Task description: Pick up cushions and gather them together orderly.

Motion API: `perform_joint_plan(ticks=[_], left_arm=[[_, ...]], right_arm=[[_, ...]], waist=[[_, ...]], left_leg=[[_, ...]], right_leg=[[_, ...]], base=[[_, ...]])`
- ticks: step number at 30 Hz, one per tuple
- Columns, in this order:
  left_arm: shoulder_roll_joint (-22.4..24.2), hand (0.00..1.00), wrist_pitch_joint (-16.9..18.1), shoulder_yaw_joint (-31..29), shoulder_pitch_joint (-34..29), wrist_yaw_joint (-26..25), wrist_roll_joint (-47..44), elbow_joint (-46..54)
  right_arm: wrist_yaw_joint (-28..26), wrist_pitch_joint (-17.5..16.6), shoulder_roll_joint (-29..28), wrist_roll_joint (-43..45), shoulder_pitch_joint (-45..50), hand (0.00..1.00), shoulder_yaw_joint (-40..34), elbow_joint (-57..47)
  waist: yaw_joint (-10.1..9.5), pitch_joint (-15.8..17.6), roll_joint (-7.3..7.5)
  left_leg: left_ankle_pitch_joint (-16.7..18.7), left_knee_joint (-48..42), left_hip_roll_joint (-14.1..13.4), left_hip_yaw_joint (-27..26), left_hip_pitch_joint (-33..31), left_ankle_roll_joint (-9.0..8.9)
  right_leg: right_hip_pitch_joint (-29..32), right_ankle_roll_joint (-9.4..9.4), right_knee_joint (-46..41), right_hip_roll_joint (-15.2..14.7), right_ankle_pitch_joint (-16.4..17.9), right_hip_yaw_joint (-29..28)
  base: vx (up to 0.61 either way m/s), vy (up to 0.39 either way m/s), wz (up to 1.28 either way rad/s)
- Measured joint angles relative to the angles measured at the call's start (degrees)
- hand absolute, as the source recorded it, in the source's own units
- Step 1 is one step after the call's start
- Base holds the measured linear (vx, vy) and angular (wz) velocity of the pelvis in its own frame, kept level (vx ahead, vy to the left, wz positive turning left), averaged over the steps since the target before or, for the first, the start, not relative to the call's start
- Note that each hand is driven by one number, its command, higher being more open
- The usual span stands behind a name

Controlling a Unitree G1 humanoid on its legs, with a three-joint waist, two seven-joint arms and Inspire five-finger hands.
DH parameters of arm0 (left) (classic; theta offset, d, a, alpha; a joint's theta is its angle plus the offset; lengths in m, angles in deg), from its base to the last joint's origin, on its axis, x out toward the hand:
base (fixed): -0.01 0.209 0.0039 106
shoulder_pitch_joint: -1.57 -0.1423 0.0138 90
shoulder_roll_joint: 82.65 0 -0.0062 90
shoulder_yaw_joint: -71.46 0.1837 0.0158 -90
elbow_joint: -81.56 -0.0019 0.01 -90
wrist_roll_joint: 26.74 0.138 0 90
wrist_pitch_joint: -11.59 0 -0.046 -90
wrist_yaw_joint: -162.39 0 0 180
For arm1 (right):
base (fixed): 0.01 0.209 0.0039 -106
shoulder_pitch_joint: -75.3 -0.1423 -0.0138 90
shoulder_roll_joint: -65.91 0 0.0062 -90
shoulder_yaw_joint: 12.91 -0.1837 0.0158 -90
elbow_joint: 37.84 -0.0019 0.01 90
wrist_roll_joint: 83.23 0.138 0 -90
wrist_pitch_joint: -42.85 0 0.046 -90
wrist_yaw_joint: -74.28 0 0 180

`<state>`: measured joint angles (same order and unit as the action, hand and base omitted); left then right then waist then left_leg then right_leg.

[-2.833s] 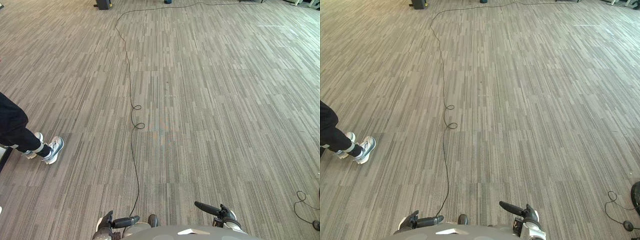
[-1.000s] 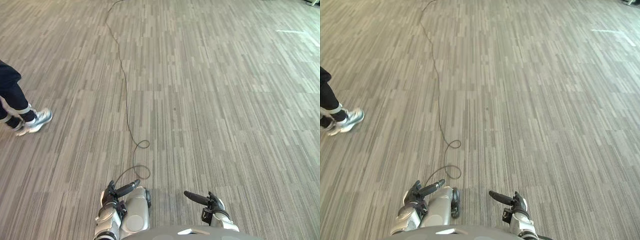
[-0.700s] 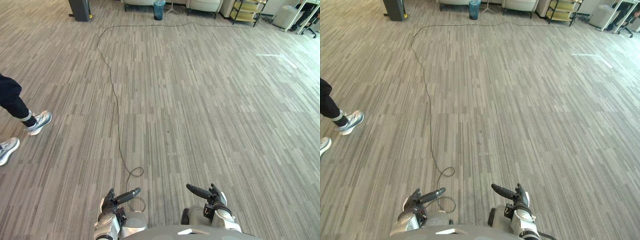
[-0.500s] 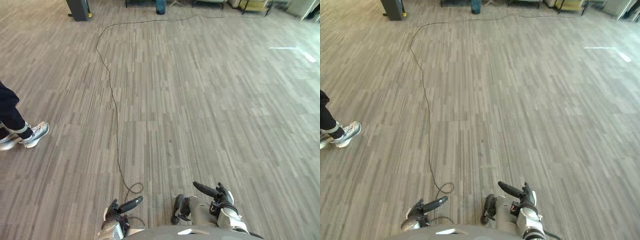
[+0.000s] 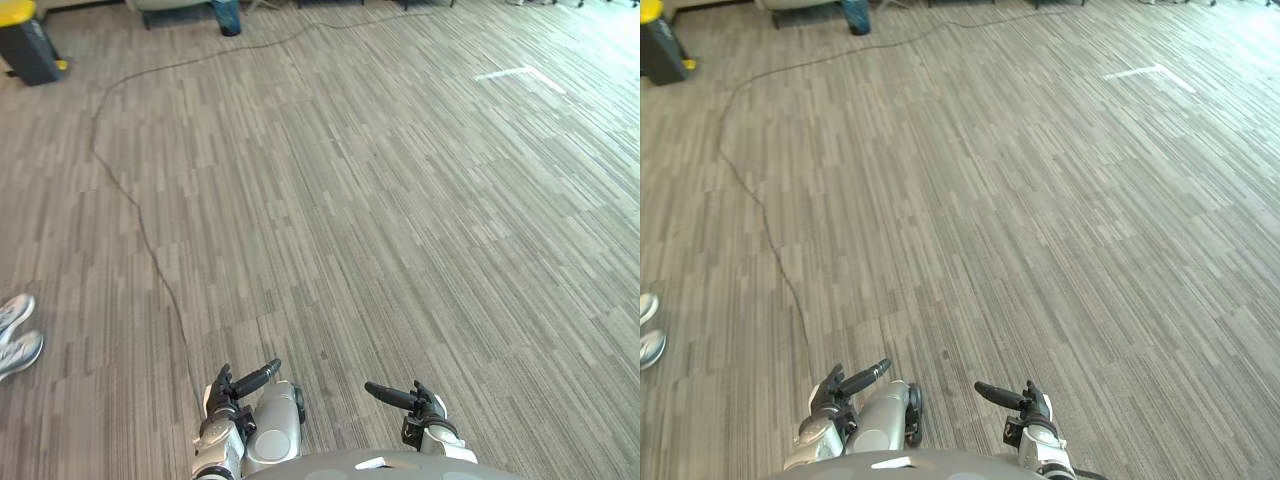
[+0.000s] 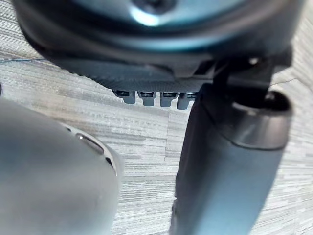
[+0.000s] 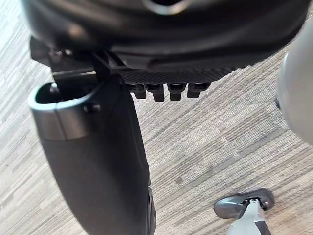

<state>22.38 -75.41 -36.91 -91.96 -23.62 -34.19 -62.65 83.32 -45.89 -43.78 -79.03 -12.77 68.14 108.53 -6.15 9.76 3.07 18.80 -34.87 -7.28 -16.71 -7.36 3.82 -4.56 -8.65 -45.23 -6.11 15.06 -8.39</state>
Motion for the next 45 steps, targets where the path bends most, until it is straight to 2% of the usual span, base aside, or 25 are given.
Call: perform_joint_plan(ticks=[2,4,5,8,10,11,12,13,15,16,17,18,19,24,26,27,29,32,33,34,37,41,43,44,45], left_arm=[[0.0,1.00,0.0,0.6,-0.4,-0.1,-0.1,-0.6],[0.2,1.00,0.0,1.8,0.3,-0.5,0.0,-2.2],[0.0,1.00,-0.1,2.4,0.9,-0.8,0.2,-3.0],[-1.3,1.00,-0.6,5.4,2.3,-0.9,0.5,-4.9],[-2.0,1.00,-0.6,9.2,2.8,-0.8,1.1,-6.3],[-2.3,1.00,-0.6,10.7,2.7,-0.3,1.6,-6.8],[-2.0,1.00,-0.7,11.0,2.7,0.4,2.3,-8.0],[-1.8,1.00,-1.0,11.0,2.7,1.1,3.4,-7.9],[-0.9,1.00,-1.0,10.3,2.4,1.2,3.8,-7.9],[-0.2,1.00,-0.9,9.4,1.9,1.1,3.8,-7.3],[0.1,1.00,-0.8,7.2,0.8,0.9,3.8,-5.7],[0.5,1.00,-0.7,6.6,0.5,0.8,3.7,-5.2],[0.5,1.00,-0.6,4.5,0.0,0.5,3.4,-3.1],[0.3,1.00,0.8,3.5,0.1,0.4,3.0,2.0],[0.8,1.00,1.6,3.3,0.1,0.2,2.2,3.0],[0.9,1.00,1.9,3.4,0.0,0.0,1.7,2.9],[0.5,1.00,1.9,3.4,-0.4,-0.2,1.3,2.7],[-1.3,1.00,1.8,3.4,0.1,-0.4,1.3,1.3],[-2.2,1.00,1.2,3.5,0.8,-0.7,1.4,0.1],[-2.3,1.00,0.6,3.5,1.1,-1.1,1.4,-1.2],[-2.0,1.00,0.1,3.5,1.0,-1.6,1.5,-2.7],[-1.4,1.00,-0.1,4.2,0.9,-1.6,2.5,-4.1],[-1.7,1.00,0.0,6.2,0.8,-1.4,3.1,-4.9],[-1.6,1.00,0.0,6.5,0.7,-1.2,3.5,-5.6],[-0.9,1.00,0.0,6.5,1.1,-1.1,3.6,-6.5]], right_arm=[[-0.1,-0.3,0.0,-0.2,1.2,1.00,0.1,-1.7],[-0.2,-1.3,0.1,-0.5,1.8,1.00,-1.4,-3.4],[-0.2,-2.0,0.0,-1.3,1.2,1.00,-2.2,-5.0],[-0.3,-3.0,0.1,-1.9,1.0,1.00,-2.7,-6.7],[-0.3,-3.2,0.6,-2.0,-0.9,1.00,-3.4,-5.9],[-0.4,-3.3,1.4,-2.2,-1.4,1.00,-3.4,-4.7],[-0.4,-3.0,2.4,-3.1,-3.1,1.00,-3.7,-1.7],[-0.4,-2.4,2.7,-3.4,-3.8,1.00,-6.2,-0.2],[-0.1,-1.4,3.8,-3.9,-3.6,1.00,-9.5,0.7],[-0.1,-1.3,4.1,-4.1,-1.6,1.00,-9.6,0.5],[-0.2,-1.2,4.4,-4.1,-0.5,1.00,-9.4,0.0],[-0.2,-1.1,4.6,-4.1,-0.5,1.00,-9.4,0.0],[0.0,-0.6,4.9,-3.9,-1.1,1.00,-8.8,0.6],[0.1,-0.1,3.6,-2.5,-1.0,1.00,-7.7,0.8],[0.4,-0.1,3.5,-1.9,-0.9,1.00,-7.6,0.8],[0.4,-0.1,3.9,-1.9,-0.6,1.00,-7.2,1.1],[0.7,0.0,3.0,-2.0,0.4,1.00,-5.9,1.2],[0.5,-0.1,1.8,-2.1,1.8,1.00,-3.5,0.7],[0.4,-0.1,1.9,-2.3,2.1,1.00,-3.5,0.7],[0.3,-0.3,2.1,-2.0,2.1,1.00,-3.9,0.5],[0.1,-0.9,2.4,-2.6,2.3,1.00,-3.6,-0.8],[0.0,-2.1,3.5,-2.5,1.3,1.00,-4.3,-2.2],[-0.1,-2.4,3.3,-2.3,0.9,1.00,-5.5,-2.4],[-0.2,-2.3,3.2,-2.0,0.7,1.00,-6.0,-2.6],[-0.3,-2.3,3.6,-2.0,0.3,1.00,-6.1,-2.7]], waist=[[0.16,-0.9,-1.32],[0.41,-0.6,-1.97],[0.48,0.1,-1.66],[2.84,0.6,-0.74],[4.53,0.8,-0.81],[4.76,1.0,-1.43],[3.90,1.3,-3.06],[4.43,1.6,-3.25],[5.58,1.8,-4.44],[6.44,1.7,-4.73],[6.03,1.7,-5.38],[6.01,1.9,-5.81],[5.68,2.9,-6.28],[3.34,4.6,-3.51],[3.01,4.7,-3.26],[2.53,4.5,-3.43],[1.56,2.4,-2.35],[1.50,0.7,1.17],[1.98,1.2,1.83],[2.33,1.2,1.79],[2.96,1.5,0.89],[4.01,2.4,-0.94],[5.02,2.4,-1.06],[5.68,2.3,-1.43],[5.80,2.5,-2.34]], left_leg=[[0.0,1.0,-1.1,0.0,3.8,0.00],[4.9,7.3,-0.4,-0.8,11.3,0.59],[7.2,9.6,-0.6,-3.1,15.7,-3.59],[8.1,12.6,-1.5,-5.2,21.8,-5.09],[7.0,18.1,-2.6,-6.2,28.0,-7.09],[6.4,20.0,-3.0,-5.8,31.1,-8.19],[4.1,19.8,-4.4,-3.5,32.1,-8.53],[3.5,21.4,-3.2,-0.6,31.8,-9.19],[-4.3,19.4,-2.1,1.7,30.5,-8.64],[-9.5,9.0,-3.5,2.3,27.0,-8.31],[-14.5,-6.7,-5.8,5.2,20.1,-10.44],[-14.1,-11.6,-6.8,5.7,18.0,-10.43],[-7.9,-29.1,-9.4,6.4,7.3,-10.21],[-0.7,-11.2,-5.3,7.2,-7.0,-5.99],[-4.2,4.7,-1.1,11.6,-10.6,-7.98],[-9.7,9.4,-0.4,12.8,-10.6,-8.69],[-12.3,6.5,0.4,11.9,-10.1,-7.93],[-5.9,2.4,1.0,6.8,-7.5,-5.41],[-3.6,2.7,2.0,5.8,-3.9,-4.42],[-2.4,3.4,2.4,5.8,-0.9,-3.92],[-1.7,10.3,2.6,5.0,9.6,-3.12],[-1.8,20.4,0.8,2.6,20.1,-3.67],[-1.4,24.8,0.3,1.6,24.6,-5.04],[-0.7,27.2,0.0,1.9,27.4,-6.69],[-1.2,27.7,-0.9,2.2,29.0,-7.21]], right_leg=[[4.5,-0.89,-6.0,2.1,-0.5,1.8],[11.9,2.02,-15.7,0.3,1.1,9.5],[17.3,5.21,-18.9,-1.2,3.0,14.9],[23.1,9.15,-13.2,-4.2,5.3,28.1],[27.7,10.09,1.9,-3.8,2.7,35.5],[27.4,17.29,5.0,-2.1,-3.8,36.2],[25.5,18.79,5.0,0.1,-1.6,36.3],[24.3,18.28,5.6,0.1,-0.1,35.5],[20.3,17.98,7.2,0.3,0.5,36.0],[16.1,16.67,10.2,1.3,1.3,36.4],[11.7,15.24,16.3,3.8,1.9,34.6],[10.7,15.34,17.4,4.8,1.6,34.1],[3.6,15.67,23.0,8.7,1.6,30.2],[-6.1,14.91,30.5,8.8,1.6,20.2],[-7.8,12.52,31.5,6.8,3.8,15.6],[-9.1,11.06,31.1,6.0,5.6,12.3],[-9.8,10.48,30.3,4.1,7.4,8.1],[-3.3,7.45,13.4,1.0,5.8,4.5],[3.2,0.80,-2.9,-0.7,1.6,4.7],[5.9,0.13,-10.2,-1.2,1.3,5.3],[12.6,1.91,-17.6,-2.0,2.0,11.6],[21.1,4.40,-3.0,-2.4,3.0,22.4],[23.3,5.51,12.9,-2.3,-1.5,24.5],[22.9,7.89,15.6,-2.0,-10.2,24.7],[22.5,11.07,13.9,-0.9,-9.3,25.4]], base=[[0.49,0.050,-1.03],[0.39,0.010,-1.18],[0.41,-0.023,-0.89],[0.60,-0.115,-0.40],[0.75,-0.189,0.04],[0.90,-0.226,-0.23],[0.71,-0.199,-0.23],[0.89,-0.258,-0.20],[0.39,-0.135,0.17],[0.40,-0.157,0.04],[0.60,-0.185,-0.12],[0.71,-0.133,-0.99],[0.74,-0.026,-1.20],[0.45,0.117,-1.15],[0.46,0.276,-1.18],[0.40,0.249,-1.07],[0.56,0.288,-1.20],[0.57,0.285,-0.80],[0.48,0.212,-0.29],[0.56,0.191,-0.24],[0.50,0.077,-0.11],[0.45,-0.052,-0.11],[0.50,-0.169,0.07],[0.67,-0.289,0.14],[0.70,-0.331,0.09]])
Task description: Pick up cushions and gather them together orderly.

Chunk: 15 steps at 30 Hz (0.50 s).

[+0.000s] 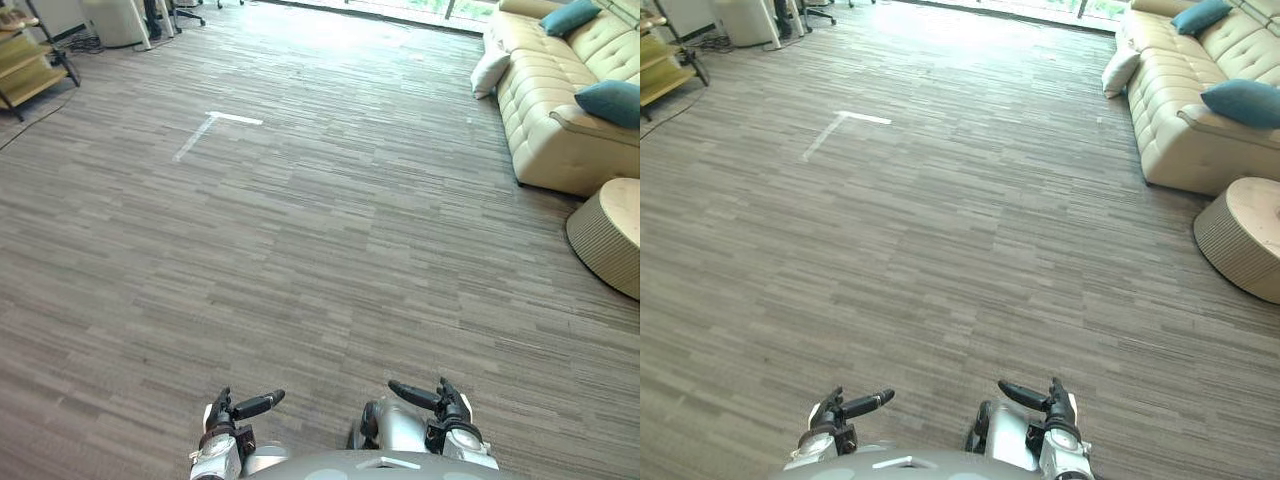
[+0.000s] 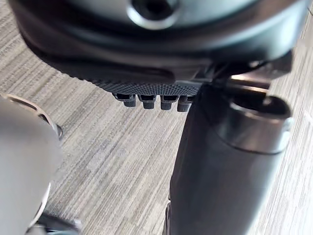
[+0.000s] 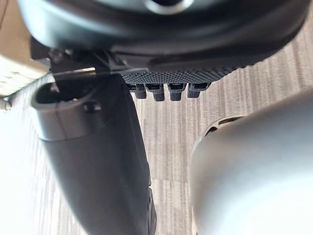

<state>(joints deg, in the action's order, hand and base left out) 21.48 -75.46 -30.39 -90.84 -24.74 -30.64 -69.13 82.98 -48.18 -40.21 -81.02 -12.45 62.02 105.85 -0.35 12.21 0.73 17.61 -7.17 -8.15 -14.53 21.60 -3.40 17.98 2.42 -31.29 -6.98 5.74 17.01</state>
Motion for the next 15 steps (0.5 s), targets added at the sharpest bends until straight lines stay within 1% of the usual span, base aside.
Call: perform_joint_plan(ticks=[1,3,4,5,6,7,8,9,10,11,12,14,15], left_arm=[[0.6,1.00,0.1,0.2,0.0,0.3,0.2,0.0],[1.1,1.00,0.1,0.3,0.0,0.6,0.3,0.0],[1.3,1.00,0.0,-0.4,0.0,0.7,1.2,0.1],[1.5,1.00,0.0,-1.0,-0.1,0.8,1.3,0.9],[1.8,1.00,0.1,-1.6,-0.2,0.8,1.3,1.3],[2.3,1.00,0.1,-3.2,-0.7,0.8,1.2,3.2],[2.1,1.00,0.3,-3.2,-0.9,0.7,1.2,4.3],[2.0,1.00,0.4,-3.1,-1.1,0.7,1.2,5.0],[1.8,1.00,0.7,-3.1,-1.1,0.7,1.0,6.3],[1.8,1.00,0.8,-3.1,-1.1,0.7,1.0,6.7],[2.3,1.00,1.0,-3.7,-1.1,0.8,0.5,8.2],[3.1,1.00,1.7,-5.8,-1.1,0.7,-0.2,9.2],[3.3,1.00,2.0,-7.0,-1.0,0.5,-0.7,9.6]], right_arm=[[0.1,-0.2,0.3,-0.3,-0.3,1.00,-0.3,0.0],[0.0,0.0,0.3,-0.4,-0.5,1.00,-1.1,0.0],[0.1,0.4,0.6,-0.8,-0.5,1.00,-1.3,0.0],[0.1,1.0,1.0,-1.0,-0.4,1.00,-1.3,0.0],[0.1,1.1,1.3,-1.1,-0.5,1.00,-1.3,0.1],[0.4,1.5,1.5,-1.2,-0.4,1.00,-1.0,1.1],[0.5,1.9,1.4,-0.9,-0.3,1.00,-0.3,1.3],[0.6,2.1,1.4,-0.9,0.0,1.00,0.3,1.4],[0.7,2.1,1.4,-0.9,0.1,1.00,1.2,1.9],[0.7,2.1,1.4,-0.9,0.1,1.00,1.3,2.2],[0.8,2.3,1.1,-0.9,0.1,1.00,1.2,2.5],[0.8,2.4,0.9,-0.9,0.0,1.00,1.3,3.0],[1.0,2.4,0.7,-0.9,0.0,1.00,1.6,3.3]], waist=[[0.04,-0.1,-1.13],[0.26,-0.3,-1.64],[0.45,-0.7,-2.53],[0.42,-0.3,-3.57],[0.31,-0.1,-3.80],[0.21,0.4,-4.23],[-0.03,0.7,-3.49],[-0.37,0.8,-3.07],[-1.19,0.7,-2.56],[-1.36,0.7,-2.44],[-2.29,1.0,-1.94],[-3.03,1.3,-1.49],[-3.31,1.5,-1.06]], left_leg=[[-1.4,-1.3,-1.1,0.3,-0.1,-1.83],[-2.5,-4.0,-1.9,1.1,-0.5,-3.31],[-3.6,-14.5,-4.1,3.7,-4.6,-4.46],[-6.1,-31.3,-6.1,8.9,-11.9,-6.63],[-6.5,-37.5,-6.6,10.4,-14.5,-7.48],[-5.5,-52.4,-7.8,10.6,-21.1,-7.57],[-4.8,-55.6,-7.8,9.7,-24.2,-6.53],[-4.2,-55.9,-7.6,8.7,-26.3,-5.85],[-2.8,-53.9,-7.3,6.8,-30.2,-4.50],[-2.4,-52.8,-7.2,6.3,-31.6,-4.00],[-1.0,-45.4,-5.9,5.2,-35.7,-1.72],[-1.2,-34.6,-3.5,5.0,-39.8,-1.42],[-2.6,-27.7,-1.9,4.8,-41.5,-1.36]], right_leg=[[0.2,0.83,-2.6,0.5,3.3,0.3],[0.1,1.54,-4.5,0.8,6.0,0.5],[-1.3,1.94,-4.5,2.2,8.7,0.8],[-4.8,2.36,-1.9,4.6,9.5,0.8],[-6.4,2.41,-0.4,5.8,9.5,0.6],[-12.9,2.90,4.4,8.6,9.8,-0.4],[-16.4,3.31,7.0,9.5,10.1,-1.4],[-18.2,3.37,8.4,10.0,10.1,-2.3],[-20.8,3.65,11.0,10.8,10.3,-4.1],[-21.7,3.88,11.9,10.9,10.4,-4.6],[-24.8,3.06,14.5,11.0,10.1,-6.4],[-28.4,2.31,17.4,10.5,10.5,-9.0],[-30.8,1.48,19.2,9.6,11.0,-10.3]], base=[[0.59,-0.292,-0.02],[0.53,-0.278,-0.03],[0.57,-0.295,-0.11],[0.52,-0.253,-0.17],[0.60,-0.252,-0.39],[0.57,-0.185,-0.47],[0.54,-0.121,-0.55],[0.42,-0.068,-0.60],[0.40,-0.027,-0.55],[0.32,-0.004,-0.73],[0.42,0.029,-0.64],[0.45,0.094,-0.70],[0.60,0.199,-0.63]])
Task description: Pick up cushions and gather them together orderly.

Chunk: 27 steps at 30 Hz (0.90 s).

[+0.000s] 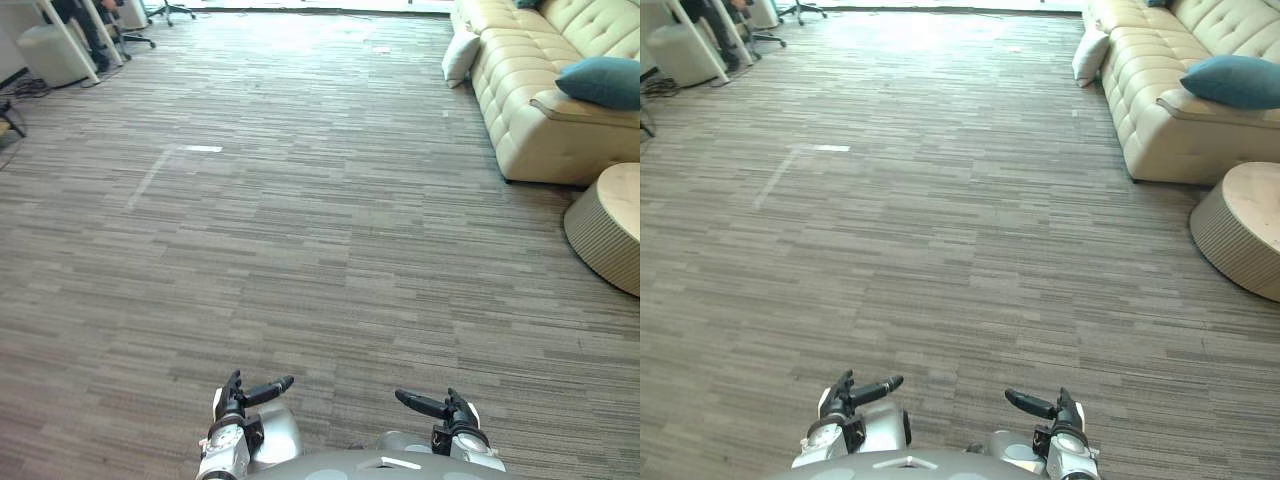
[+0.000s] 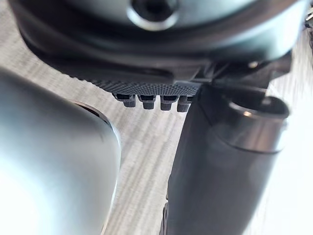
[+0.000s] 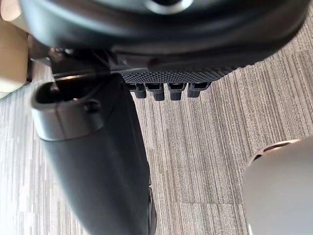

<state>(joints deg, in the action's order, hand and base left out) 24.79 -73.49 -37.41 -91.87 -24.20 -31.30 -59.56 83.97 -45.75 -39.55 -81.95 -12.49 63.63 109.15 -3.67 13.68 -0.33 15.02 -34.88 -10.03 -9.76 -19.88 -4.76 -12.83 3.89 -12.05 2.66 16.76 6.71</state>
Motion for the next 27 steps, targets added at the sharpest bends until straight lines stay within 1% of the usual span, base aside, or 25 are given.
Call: perform_joint_plan(ticks=[2,3,4,5,6,7,8,9,10,11,12,14,15,16,17,18,19,20,21,22,23,24,25,26,27], left_arm=[[0.2,1.00,0.3,-0.4,0.0,-0.4,-0.7,0.6],[0.1,1.00,0.3,-0.4,0.0,-0.4,-1.4,0.9],[0.1,1.00,0.3,-0.4,0.0,-0.4,-1.5,0.9],[-0.3,1.00,0.2,-0.4,0.0,-0.5,-1.7,0.8],[-0.8,1.00,0.2,-0.4,0.0,-0.4,-1.7,0.8],[-1.8,1.00,0.1,-0.2,0.0,-0.5,-1.7,0.3],[-2.3,1.00,-0.2,-0.1,0.2,-0.6,-1.7,0.0],[-3.0,1.00,-0.5,0.4,0.7,-0.8,-1.6,-1.3],[-3.3,1.00,-0.7,0.7,0.9,-0.9,-1.6,-2.2],[-3.3,1.00,-1.0,0.9,1.1,-1.1,-1.5,-3.2],[-3.3,1.00,-1.5,2.1,1.3,-1.8,-1.5,-4.2],[-3.3,1.00,-1.7,3.5,0.6,-1.8,-1.5,-4.3],[-3.3,1.00,-1.7,4.2,0.4,-1.8,-1.4,-4.5],[-3.3,1.00,-1.7,4.3,0.4,-1.8,-1.4,-4.7],[-3.3,1.00,-1.8,5.2,0.4,-1.8,-1.4,-5.6],[-3.3,1.00,-1.8,5.2,0.4,-1.8,-1.4,-5.6],[-3.4,1.00,-1.8,6.0,0.3,-1.6,-0.7,-6.6],[-3.4,1.00,-1.8,6.7,0.0,-1.6,-0.2,-7.0],[-2.9,1.00,-1.8,6.8,-0.1,-1.6,0.1,-7.5],[-2.1,1.00,-1.8,6.9,0.4,-0.7,0.8,-7.7],[-1.8,1.00,-1.8,7.1,0.5,-0.4,0.8,-7.7],[-1.3,1.00,-1.8,7.1,0.5,-0.4,0.8,-7.8],[-1.1,1.00,-1.8,6.4,0.6,-0.4,0.8,-7.6],[-0.5,1.00,-1.8,5.9,0.5,-0.5,0.7,-7.5],[0.2,1.00,-1.8,4.2,0.4,-0.4,0.7,-6.2]], right_arm=[[0.6,0.0,0.4,0.0,0.1,1.00,2.2,0.1],[0.7,0.0,0.1,0.0,0.2,1.00,3.7,0.2],[0.7,0.0,-0.2,0.0,0.2,1.00,4.1,0.2],[0.5,0.0,-0.7,0.0,0.2,1.00,4.5,0.1],[0.5,0.0,-1.4,0.0,0.2,1.00,4.5,0.2],[0.4,-0.1,-3.0,-0.1,0.3,1.00,4.4,0.1],[0.3,-0.1,-3.4,-0.1,0.2,1.00,4.2,0.1],[0.1,-0.3,-3.6,-0.2,0.0,1.00,4.2,-0.1],[-0.1,-0.5,-3.5,-0.2,0.0,1.00,4.2,-0.1],[-0.4,-0.6,-3.2,-0.2,0.1,1.00,4.1,-0.6],[-0.4,-0.9,-2.7,-0.3,0.4,1.00,3.9,-1.8],[-0.4,-1.7,-2.4,-1.2,0.8,1.00,3.3,-3.0],[-0.4,-2.0,-2.0,-1.3,0.6,1.00,3.2,-3.4],[-0.4,-2.1,-1.8,-1.3,0.5,1.00,2.9,-3.5],[-0.6,-2.1,-1.1,-1.3,0.1,1.00,1.6,-3.5],[-0.6,-2.1,-1.1,-1.3,0.1,1.00,1.6,-3.5],[-0.7,-2.0,-0.5,-1.1,0.2,1.00,0.5,-3.2],[-0.7,-1.7,-0.4,-0.2,0.2,1.00,-0.9,-3.4],[-0.7,-1.7,-0.3,0.0,0.1,1.00,-0.9,-3.3],[-0.6,-1.8,0.4,-1.2,-0.4,1.00,-0.9,-3.3],[-0.6,-1.8,0.5,-1.1,-0.4,1.00,-1.2,-3.3],[-0.7,-1.4,0.5,-1.3,-0.5,1.00,-1.6,-3.4],[-0.9,-1.2,1.0,-1.3,-0.4,1.00,-1.0,-3.3],[-1.0,-0.8,1.6,-1.3,-0.4,1.00,-0.8,-3.1],[-0.7,-0.6,1.7,-1.2,-0.8,1.00,-0.8,-2.3]], waist=[[-0.64,0.0,0.07],[-1.75,-0.4,0.71],[-2.19,-0.9,0.59],[-2.43,-1.7,1.61],[-2.54,-2.1,2.58],[-2.51,-3.0,4.65],[-2.60,-2.9,5.58],[-2.19,-2.6,5.64],[-2.07,-2.5,5.55],[-1.90,-2.3,5.38],[-1.74,-2.3,4.58],[-1.27,-2.3,3.85],[-0.56,-2.1,3.53],[-0.40,-2.0,3.41],[0.43,-1.8,2.78],[0.43,-1.8,2.78],[1.24,-1.8,2.28],[2.20,-2.0,1.65],[2.25,-2.1,1.30],[1.76,-2.5,-0.44],[1.87,-2.4,-0.68],[2.06,-2.7,-1.41],[2.05,-2.6,-2.42],[1.87,-2.2,-3.44],[1.60,-1.8,-4.21]], left_leg=[[-4.2,10.4,1.2,-0.9,-1.7,0.14],[-10.0,10.7,1.6,-1.0,-1.9,2.04],[-12.0,10.0,1.8,-1.0,-1.7,2.44],[-13.2,7.9,2.1,-1.3,-1.7,3.18],[-11.7,6.8,2.4,-2.1,-1.5,4.57],[-8.6,5.2,3.7,-3.7,-0.1,5.73],[-6.3,4.3,4.6,-4.6,2.1,6.41],[-2.5,3.4,5.8,-5.2,6.0,6.98],[-1.2,3.3,6.3,-5.2,7.7,7.10],[0.9,3.5,7.0,-5.0,11.1,7.44],[3.3,5.2,7.3,-4.3,16.5,7.78],[4.4,9.6,7.3,-3.1,22.5,7.20],[4.5,12.7,7.1,-2.0,26.3,6.97],[4.6,13.8,6.9,-1.7,27.6,6.76],[5.6,17.9,6.1,-0.5,32.6,5.76],[5.6,17.9,6.1,-0.5,32.6,5.76],[7.0,20.9,5.3,1.0,36.7,5.11],[7.7,22.3,4.6,2.4,39.5,4.79],[7.7,22.4,4.1,3.0,40.1,4.60],[5.1,19.7,2.6,4.9,39.5,2.10],[4.0,17.8,2.6,5.8,39.1,1.62],[1.5,10.5,2.1,7.6,36.4,0.68],[-3.6,-2.2,1.3,10.2,31.2,-1.89],[-5.3,-12.6,-0.2,11.3,26.7,-4.17],[-4.0,-23.7,-2.6,9.7,21.3,-4.24]], right_leg=[[-3.4,-1.82,2.5,-1.0,1.6,-2.6],[-5.2,-3.00,2.8,-2.3,3.5,-4.7],[-5.6,-3.35,2.6,-2.8,3.7,-5.7],[-5.0,-3.39,-0.2,-3.9,3.7,-7.3],[-4.1,-3.55,-2.8,-4.8,3.8,-7.9],[-1.4,-4.17,-11.1,-6.9,3.4,-8.6],[1.4,-6.95,-20.1,-8.0,1.8,-8.9],[6.9,-11.84,-35.7,-9.7,-5.8,-9.3],[9.1,-12.70,-41.6,-10.3,-8.5,-9.2],[12.3,-12.24,-49.1,-11.1,-8.2,-8.3],[16.8,-10.21,-53.3,-11.6,-5.9,-5.2],[22.7,-6.87,-49.6,-12.7,-3.6,1.1],[25.9,-5.42,-44.1,-13.4,-2.1,5.4],[27.1,-5.41,-41.9,-13.3,-1.9,6.5],[30.8,-5.67,-31.8,-12.2,-2.4,9.1],[30.8,-5.67,-31.8,-12.2,-2.4,9.1],[32.9,-5.81,-20.5,-10.1,-5.3,8.6],[32.8,-2.61,-19.7,-8.6,-12.7,7.2],[32.4,-1.27,-20.6,-8.1,-11.5,7.7],[32.7,-0.22,-24.8,-8.0,-6.9,8.5],[32.5,0.04,-26.0,-8.3,-5.3,8.8],[30.9,0.28,-26.5,-8.1,-2.7,9.3],[27.4,0.22,-24.0,-7.0,-0.8,9.7],[23.9,0.23,-21.2,-5.2,-0.8,10.1],[18.2,0.44,-16.4,-2.9,-0.6,10.0]], base=[[0.56,0.214,-0.74],[0.53,0.218,-0.77],[0.80,0.330,-0.82],[0.55,0.229,-0.53],[0.79,0.325,-0.50],[0.76,0.314,-0.33],[0.74,0.305,-0.30],[0.58,0.240,-0.17],[0.45,0.172,-0.02],[0.67,0.187,0.17],[0.54,0.110,0.31],[0.60,0.051,0.40],[0.57,-0.018,0.36],[0.62,-0.075,0.53],[0.51,-0.093,0.32],[0.83,-0.207,0.58],[0.89,-0.275,0.57],[0.93,-0.292,0.65],[0.80,-0.280,0.40],[0.64,-0.228,0.20],[0.76,-0.287,0.20],[0.72,-0.264,0.20],[0.69,-0.246,0.17],[0.64,-0.192,0.04],[0.49,-0.123,-0.08]])
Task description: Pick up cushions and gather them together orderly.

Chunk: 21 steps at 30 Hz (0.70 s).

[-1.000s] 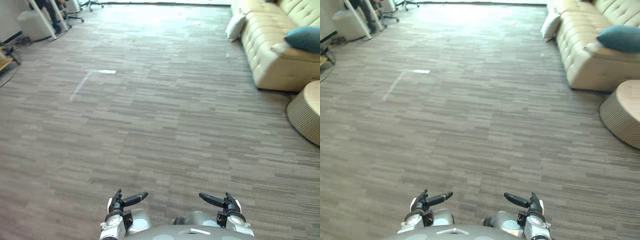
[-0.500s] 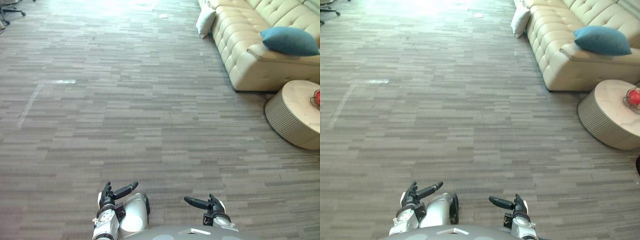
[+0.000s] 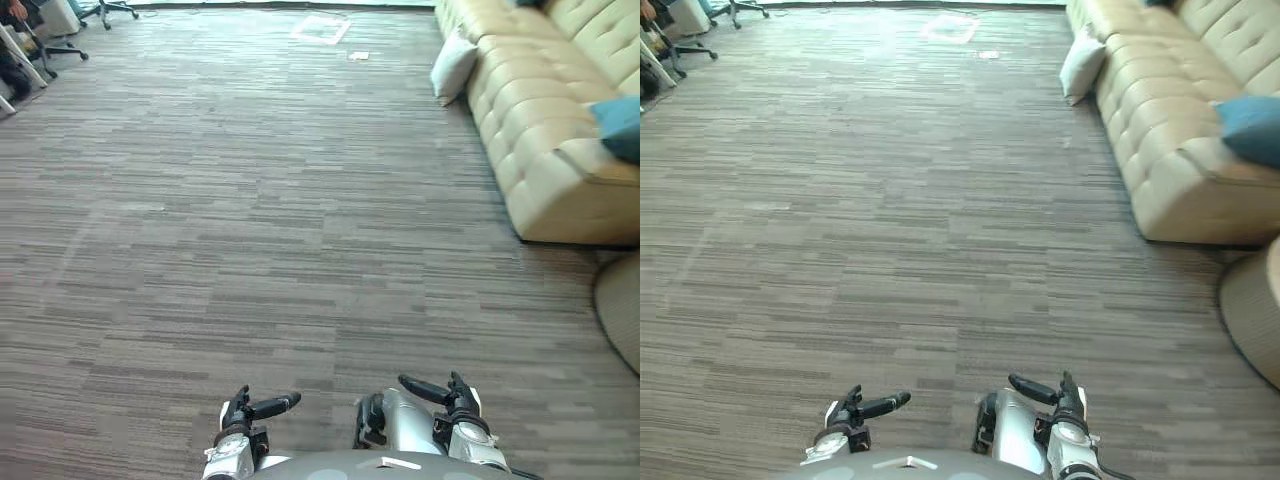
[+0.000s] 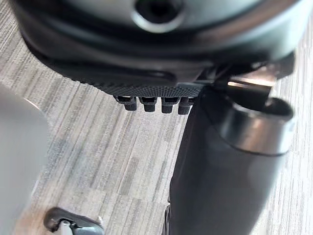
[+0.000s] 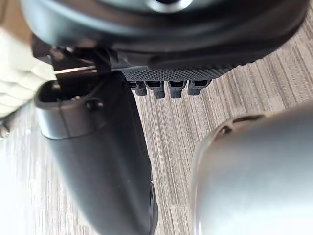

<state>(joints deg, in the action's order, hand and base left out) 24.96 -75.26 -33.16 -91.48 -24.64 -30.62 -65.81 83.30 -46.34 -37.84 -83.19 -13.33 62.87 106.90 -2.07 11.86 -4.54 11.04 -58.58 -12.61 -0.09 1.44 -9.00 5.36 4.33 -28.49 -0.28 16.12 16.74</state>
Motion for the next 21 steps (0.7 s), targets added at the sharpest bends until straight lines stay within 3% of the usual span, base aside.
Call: perform_joint_plan(ticks=[2,3,5,7,8,9,10,11,12,13,15,16,17,18,19,21], left_arm=[[-0.8,1.00,0.2,-0.3,0.0,-0.1,-0.1,1.9],[-1.2,1.00,0.5,-0.3,-0.1,0.0,-0.1,3.1],[-1.4,1.00,0.9,-0.4,-0.1,0.0,-0.1,4.8],[-0.9,1.00,1.5,-1.9,0.2,0.0,-0.6,6.1],[-0.9,1.00,1.5,-2.0,0.2,0.0,-0.7,6.2],[-0.6,1.00,1.7,-2.1,0.1,-0.1,-0.6,6.5],[-0.5,1.00,2.0,-2.1,0.0,0.0,-0.9,6.9],[-1.2,1.00,1.9,-2.1,0.0,0.0,-1.2,6.7],[-1.7,1.00,1.8,-2.0,0.2,0.0,-1.2,6.7],[-2.1,1.00,1.8,-2.1,0.3,0.0,-1.2,6.7],[-3.3,1.00,1.3,-1.8,0.7,-0.1,-1.1,5.7],[-3.8,1.00,1.2,-1.4,1.2,-0.2,-1.1,4.7],[-4.2,1.00,0.8,-1.3,1.7,-0.4,-1.1,3.0],[-4.2,1.00,0.1,-1.3,1.7,-1.1,-1.1,2.1],[-4.1,1.00,-0.1,-1.0,1.6,-1.4,-1.1,1.9],[-4.1,1.00,-0.1,0.7,0.7,-1.6,-0.9,1.9]], right_arm=[[0.1,0.3,-0.8,0.1,-0.1,1.00,0.2,1.1],[0.1,0.3,-1.6,0.1,-0.1,1.00,0.2,1.3],[0.1,0.3,-2.3,0.1,-0.3,1.00,0.7,1.4],[0.4,0.4,-2.6,0.1,-0.3,1.00,0.8,2.3],[0.4,0.4,-2.6,0.1,-0.3,1.00,0.8,2.4],[0.5,0.5,-2.6,0.1,0.0,1.00,0.9,2.4],[0.8,0.5,-2.4,0.1,0.3,1.00,2.4,2.5],[1.0,0.5,-3.1,0.1,0.4,1.00,3.2,2.8],[1.0,0.4,-3.9,0.1,0.4,1.00,3.2,2.8],[1.0,0.4,-4.7,0.1,0.5,1.00,3.1,3.0],[1.0,0.4,-5.5,0.1,0.5,1.00,1.7,3.1],[1.0,0.4,-5.5,0.1,0.5,1.00,1.4,3.0],[0.9,0.2,-5.1,0.0,0.5,1.00,1.4,2.9],[0.6,-0.1,-4.7,0.1,0.6,1.00,1.4,2.4],[0.4,-0.3,-4.3,0.0,0.6,1.00,1.4,2.1],[0.3,-0.8,-3.7,0.0,0.9,1.00,1.4,0.6]], waist=[[-0.80,0.8,1.46],[-1.21,0.8,2.58],[-1.68,0.9,3.41],[-3.45,1.3,3.79],[-3.52,1.3,3.81],[-3.80,1.3,3.87],[-4.25,1.0,4.12],[-4.13,0.1,5.28],[-4.02,-0.4,6.40],[-4.06,-0.9,8.00],[-3.98,-0.8,9.49],[-3.91,-0.7,9.83],[-3.61,-0.3,9.61],[-3.36,0.0,9.34],[-3.13,0.1,8.80],[-2.44,0.1,7.85]], left_leg=[[2.5,-5.7,-1.2,-4.0,-6.4,1.53],[3.7,-4.2,-1.3,-6.8,-11.1,3.03],[4.6,3.6,-1.1,-10.0,-17.4,4.64],[3.9,20.2,0.8,-12.0,-21.8,5.11],[3.7,21.1,0.9,-12.0,-21.9,5.19],[1.8,26.4,1.6,-12.0,-22.5,5.37],[-4.8,31.1,2.6,-11.9,-23.1,6.73],[-7.7,29.7,4.2,-12.3,-23.3,7.76],[-7.3,28.9,4.4,-12.6,-23.4,8.26],[-5.1,27.3,5.3,-13.7,-23.4,9.99],[0.2,24.9,7.6,-14.5,-19.9,10.97],[1.8,24.8,8.5,-14.5,-18.0,11.29],[4.2,25.1,9.6,-14.2,-14.5,11.55],[6.6,26.1,10.3,-13.8,-9.9,12.09],[7.8,27.7,10.4,-13.5,-6.5,12.02],[8.8,32.2,10.4,-12.7,-0.3,11.45]], right_leg=[[-7.5,0.12,5.9,1.0,0.1,-0.8],[-11.1,0.05,9.4,1.1,0.1,-1.3],[-15.1,-0.58,13.1,1.1,0.2,-2.3],[-20.7,-2.60,16.5,0.0,1.6,-4.4],[-20.9,-2.73,16.6,-0.1,1.7,-4.5],[-22.2,-3.56,17.2,-0.5,2.6,-5.0],[-24.4,-4.71,17.9,-1.4,5.3,-6.7],[-25.0,-4.31,17.4,-2.7,6.4,-8.4],[-24.7,-3.98,16.6,-3.8,6.1,-9.3],[-23.0,-4.43,12.9,-5.7,5.1,-10.9],[-17.7,-8.64,-5.0,-8.7,1.0,-13.7],[-15.0,-9.64,-13.1,-9.6,-3.0,-14.7],[-10.2,-11.88,-25.3,-10.7,-8.6,-15.6],[-6.2,-11.13,-34.1,-11.4,-8.1,-14.9],[-3.6,-9.64,-37.2,-11.7,-7.1,-13.3],[2.1,-7.44,-37.4,-11.8,-5.1,-8.5]], base=[[0.69,-0.112,-0.16],[0.68,-0.069,-0.22],[0.43,0.013,-0.34],[0.51,0.117,-0.53],[0.42,0.138,-0.37],[0.44,0.176,-0.44],[0.58,0.235,-0.58],[0.60,0.228,-0.49],[0.78,0.283,-0.29],[0.67,0.247,-0.15],[0.65,0.262,0.01],[0.71,0.253,0.19],[0.59,0.178,0.19],[0.69,0.171,0.15],[0.55,0.090,0.13],[0.52,0.038,0.19]])
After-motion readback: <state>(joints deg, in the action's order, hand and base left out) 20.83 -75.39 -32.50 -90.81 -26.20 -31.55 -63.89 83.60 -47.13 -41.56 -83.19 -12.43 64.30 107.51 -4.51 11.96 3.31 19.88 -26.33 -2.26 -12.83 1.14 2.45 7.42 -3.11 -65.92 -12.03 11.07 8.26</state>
